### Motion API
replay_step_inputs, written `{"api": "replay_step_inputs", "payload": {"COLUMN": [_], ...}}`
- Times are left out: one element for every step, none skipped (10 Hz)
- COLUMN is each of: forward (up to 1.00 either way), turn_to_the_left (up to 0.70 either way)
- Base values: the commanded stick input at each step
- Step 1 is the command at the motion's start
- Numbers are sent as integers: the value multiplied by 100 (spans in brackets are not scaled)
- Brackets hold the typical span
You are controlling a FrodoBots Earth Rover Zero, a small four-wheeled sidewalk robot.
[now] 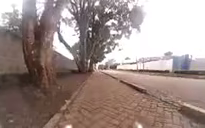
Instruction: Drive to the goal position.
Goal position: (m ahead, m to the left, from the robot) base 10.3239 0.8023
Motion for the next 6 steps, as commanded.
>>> {"api": "replay_step_inputs", "payload": {"forward": [70, 70, 70, 70, 70, 70], "turn_to_the_left": [0, 0, 0, 0, 0, 0]}}
